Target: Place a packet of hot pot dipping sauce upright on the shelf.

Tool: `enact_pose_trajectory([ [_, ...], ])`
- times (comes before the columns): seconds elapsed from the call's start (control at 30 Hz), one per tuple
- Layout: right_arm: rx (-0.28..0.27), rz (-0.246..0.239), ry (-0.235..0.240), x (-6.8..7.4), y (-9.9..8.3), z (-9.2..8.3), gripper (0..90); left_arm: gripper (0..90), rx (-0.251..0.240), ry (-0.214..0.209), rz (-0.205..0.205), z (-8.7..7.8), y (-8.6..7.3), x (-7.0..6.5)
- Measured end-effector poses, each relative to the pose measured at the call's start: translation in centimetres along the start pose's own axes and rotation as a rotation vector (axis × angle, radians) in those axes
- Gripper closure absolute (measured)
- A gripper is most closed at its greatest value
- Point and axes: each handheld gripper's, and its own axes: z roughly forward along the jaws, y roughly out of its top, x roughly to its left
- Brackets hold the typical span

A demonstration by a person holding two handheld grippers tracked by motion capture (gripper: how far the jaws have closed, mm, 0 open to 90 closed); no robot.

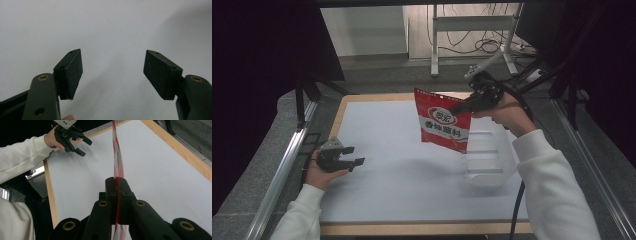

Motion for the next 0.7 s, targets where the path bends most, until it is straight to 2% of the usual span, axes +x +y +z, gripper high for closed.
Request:
enact_pose_trajectory([
  [0.13, -0.004, 0.005, -0.027, -0.7, -1.0, -1.5, 88.9, 31.5, 0.0, 0.0, 0.0, 0.0, 0.0, 0.0],
  [0.27, -0.021, 0.024, -0.033, -1.2, -1.8, -2.7, 88.9, 31.6, 0.0, 0.001, 0.0, 0.0, 0.0, 0.0],
  [0.57, -0.022, 0.049, -0.054, -2.2, -3.7, -4.1, 88.8, 31.6, 0.002, 0.002, -0.001, 0.0, 0.0, 0.0],
  [0.7, -0.044, 0.062, -0.05, -2.8, -4.6, -4.8, 88.8, 31.6, 0.002, 0.004, -0.001, 0.0, 0.0, 0.0],
])
